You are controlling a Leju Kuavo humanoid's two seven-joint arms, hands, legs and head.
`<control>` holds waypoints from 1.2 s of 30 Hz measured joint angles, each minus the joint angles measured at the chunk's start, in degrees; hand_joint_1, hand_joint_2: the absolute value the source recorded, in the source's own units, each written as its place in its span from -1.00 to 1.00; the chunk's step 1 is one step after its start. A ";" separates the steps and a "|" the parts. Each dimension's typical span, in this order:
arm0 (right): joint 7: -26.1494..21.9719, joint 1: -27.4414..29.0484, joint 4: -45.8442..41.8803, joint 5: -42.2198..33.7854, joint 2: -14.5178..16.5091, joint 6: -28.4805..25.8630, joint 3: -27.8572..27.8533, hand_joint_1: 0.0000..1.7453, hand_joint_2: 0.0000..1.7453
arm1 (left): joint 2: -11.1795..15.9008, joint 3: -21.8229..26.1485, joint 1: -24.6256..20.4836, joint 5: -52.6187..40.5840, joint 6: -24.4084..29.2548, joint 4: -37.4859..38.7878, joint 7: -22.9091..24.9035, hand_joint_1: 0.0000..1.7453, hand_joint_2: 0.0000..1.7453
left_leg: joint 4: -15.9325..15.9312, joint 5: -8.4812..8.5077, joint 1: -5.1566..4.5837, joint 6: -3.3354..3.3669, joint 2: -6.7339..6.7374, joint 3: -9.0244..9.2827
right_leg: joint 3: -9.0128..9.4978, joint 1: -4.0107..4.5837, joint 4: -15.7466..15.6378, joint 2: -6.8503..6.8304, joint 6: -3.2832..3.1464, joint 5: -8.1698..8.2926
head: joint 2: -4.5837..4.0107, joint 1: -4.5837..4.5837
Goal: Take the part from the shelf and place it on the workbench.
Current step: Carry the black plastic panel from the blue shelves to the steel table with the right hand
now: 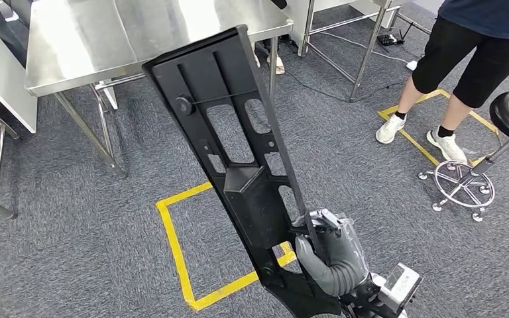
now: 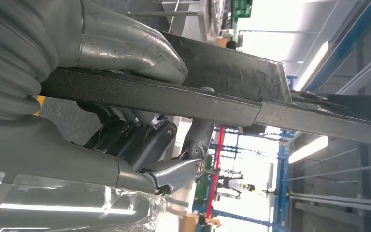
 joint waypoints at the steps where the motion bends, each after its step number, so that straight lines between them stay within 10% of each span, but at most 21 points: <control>1: 0.02 0.00 0.01 0.02 0.00 -0.01 0.01 1.00 1.00 | 0.00 0.00 0.02 0.01 -0.07 0.00 -0.01 -1.00 1.00 | -0.66 -0.23 -0.13 0.37 -0.03 0.13 | -0.04 0.18 0.22 -0.02 0.45 0.18 | 0.00 -0.01; 5: 0.08 -0.23 0.06 0.04 0.01 -0.01 0.00 1.00 1.00 | -0.02 0.00 0.15 0.02 -0.26 0.00 -0.03 -1.00 1.00 | -1.26 -0.18 0.12 2.19 -0.40 0.82 | -1.73 -0.17 4.20 0.49 1.53 -1.05 | 0.00 0.10; 9: 0.09 -0.26 0.25 0.03 -0.02 -0.01 0.00 1.00 1.00 | -0.03 0.00 0.15 -0.01 -0.37 0.00 -0.03 -1.00 1.00 | -1.28 -0.52 0.22 2.58 -0.93 1.18 | -9.24 -0.58 17.30 1.28 1.66 -5.67 | -0.01 0.23; 13: 0.09 -0.30 0.51 0.03 -0.07 -0.01 0.01 1.00 1.00 | -0.18 0.00 0.20 -0.01 -0.69 0.01 -0.01 -1.00 1.00 | -1.19 -1.88 0.41 1.73 -1.54 2.81 | -6.04 -1.08 7.07 1.30 3.90 0.24 | -0.01 0.34; 19: 0.09 -0.39 0.85 -0.02 -0.09 0.02 0.09 1.00 1.00 | -0.05 -0.01 0.24 -0.12 -0.71 0.03 0.08 -1.00 1.00 | 0.83 -2.88 0.34 -0.24 -1.26 3.13 | -2.23 -1.08 0.85 1.46 0.01 0.73 | -0.01 0.13; 24: 0.09 -0.59 0.91 -0.06 -0.02 0.03 0.07 1.00 1.00 | -0.14 -0.04 0.46 -0.29 -0.70 0.03 0.08 -1.00 1.00 | 15.40 -6.55 0.46 -0.74 -0.64 -8.26 | 1.37 -0.82 0.68 1.45 -1.31 -2.05 | 0.00 -0.18; 26: 0.09 -0.56 0.95 -0.05 -0.02 0.03 0.08 1.00 1.00 | -0.13 -0.04 0.69 -0.30 -0.69 0.06 0.11 -1.00 1.00 | 14.67 -8.06 0.37 -0.43 -0.63 -10.84 | 3.34 -0.61 0.65 1.63 -1.34 -3.68 | 0.00 -0.19; 31: 0.08 -0.60 1.18 0.04 -0.07 -0.09 0.11 1.00 1.00 | 0.02 -0.05 1.14 -0.38 -0.32 0.16 0.35 -1.00 1.00 | 2.87 5.36 -0.86 1.86 -0.62 -9.63 | 8.12 -0.12 -0.11 1.95 -0.44 -8.05 | -0.01 0.01; 34: 0.02 -0.81 1.08 0.09 -0.09 -0.12 0.20 1.00 1.00 | 0.03 -0.06 0.81 -0.41 -0.10 0.05 0.36 -1.00 1.00 | 1.50 3.93 -1.11 2.64 -0.85 -6.62 | 8.38 0.01 2.85 2.04 1.86 -5.66 | -0.01 -0.14; 36: -0.04 -1.10 1.04 0.07 -0.10 -0.12 0.25 1.00 1.00 | 0.09 -0.05 0.59 -0.40 -0.04 0.02 0.36 -1.00 1.00 | 0.20 2.67 -0.69 3.14 -1.07 -3.71 | 3.30 0.09 10.84 1.96 2.70 -3.16 | -0.02 -0.16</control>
